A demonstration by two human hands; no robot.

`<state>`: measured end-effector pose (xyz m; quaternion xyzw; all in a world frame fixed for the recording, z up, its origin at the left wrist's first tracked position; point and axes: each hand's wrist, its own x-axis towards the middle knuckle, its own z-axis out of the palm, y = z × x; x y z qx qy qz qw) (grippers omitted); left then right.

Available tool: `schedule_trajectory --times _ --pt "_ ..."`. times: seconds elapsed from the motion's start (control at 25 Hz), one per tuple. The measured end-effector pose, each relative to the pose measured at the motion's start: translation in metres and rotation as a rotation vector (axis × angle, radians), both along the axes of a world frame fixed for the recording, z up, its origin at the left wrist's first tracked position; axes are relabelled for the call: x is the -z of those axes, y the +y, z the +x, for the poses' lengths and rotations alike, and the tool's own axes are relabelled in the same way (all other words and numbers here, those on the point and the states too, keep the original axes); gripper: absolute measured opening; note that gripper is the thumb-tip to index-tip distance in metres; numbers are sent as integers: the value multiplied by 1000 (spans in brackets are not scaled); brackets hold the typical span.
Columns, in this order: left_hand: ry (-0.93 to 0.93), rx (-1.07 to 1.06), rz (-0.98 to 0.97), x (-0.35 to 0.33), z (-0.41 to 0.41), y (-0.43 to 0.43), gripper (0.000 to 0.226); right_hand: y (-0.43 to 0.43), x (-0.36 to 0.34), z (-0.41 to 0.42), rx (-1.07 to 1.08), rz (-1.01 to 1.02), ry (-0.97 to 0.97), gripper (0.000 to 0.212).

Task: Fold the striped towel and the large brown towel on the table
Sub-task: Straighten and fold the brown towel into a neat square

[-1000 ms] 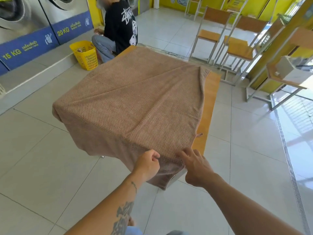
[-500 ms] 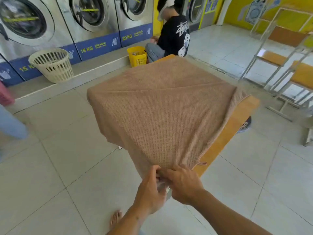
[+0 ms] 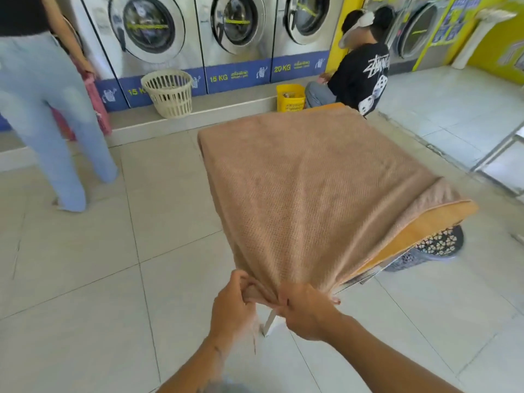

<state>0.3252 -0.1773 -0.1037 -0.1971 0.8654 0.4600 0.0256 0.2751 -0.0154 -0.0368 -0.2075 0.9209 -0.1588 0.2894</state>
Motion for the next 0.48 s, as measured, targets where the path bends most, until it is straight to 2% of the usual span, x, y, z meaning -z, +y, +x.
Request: schedule_trajectory --times 0.12,0.16,0.24,0.32,0.36,0.44,0.48 --pt "20 65 -63 4 18 -15 26 -4 3 11 -16 29 32 5" --pt "37 68 -71 6 21 -21 24 -11 2 13 -25 22 81 8" --pt "68 89 -80 3 20 -33 21 -29 2 15 -65 15 164 28" --pt "105 110 -90 -7 13 -46 18 -51 0 16 -94 50 227 35" --pt "125 113 -98 -12 10 -55 18 -63 -1 15 -118 62 285 30" --pt "162 108 -138 -17 5 -71 20 -82 -3 10 -165 31 441 8" --pt "171 101 -181 -17 5 -79 20 -87 -6 6 -160 -19 493 6"
